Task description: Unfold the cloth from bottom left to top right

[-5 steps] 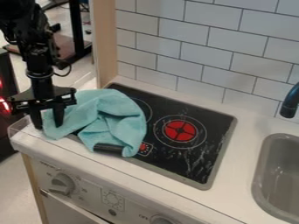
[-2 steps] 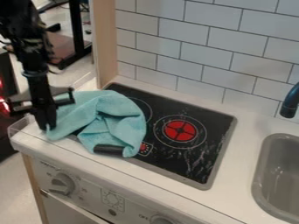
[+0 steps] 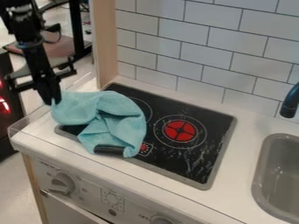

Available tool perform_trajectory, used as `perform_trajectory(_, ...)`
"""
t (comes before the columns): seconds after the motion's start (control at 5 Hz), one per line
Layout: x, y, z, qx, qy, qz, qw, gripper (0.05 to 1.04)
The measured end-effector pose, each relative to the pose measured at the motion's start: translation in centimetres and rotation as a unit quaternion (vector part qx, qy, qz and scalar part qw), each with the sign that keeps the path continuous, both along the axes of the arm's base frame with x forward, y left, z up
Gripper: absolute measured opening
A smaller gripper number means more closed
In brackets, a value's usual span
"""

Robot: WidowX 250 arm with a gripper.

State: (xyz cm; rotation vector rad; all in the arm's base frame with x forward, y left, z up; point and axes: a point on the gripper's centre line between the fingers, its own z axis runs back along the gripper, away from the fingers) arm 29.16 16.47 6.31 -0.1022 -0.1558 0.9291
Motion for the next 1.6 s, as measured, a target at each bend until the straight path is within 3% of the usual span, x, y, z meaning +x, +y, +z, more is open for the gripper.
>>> perform_trajectory(0.4,4.8,-4.4,2.9,-0.030,-0.053,-0.030,0.9977,0.049)
perform_trajectory(0.6,7.7,-6.2,4.3,-0.034,-0.081,-0.037,0.9955,0.049)
perform_trajectory(1.0,12.3,-10.7,3.6,-0.055,-0.094,-0.055,0.9925,0.049)
perform_trajectory(1.6,16.0,-17.2,0.4,-0.066,-0.090,-0.102,0.9885,0.049)
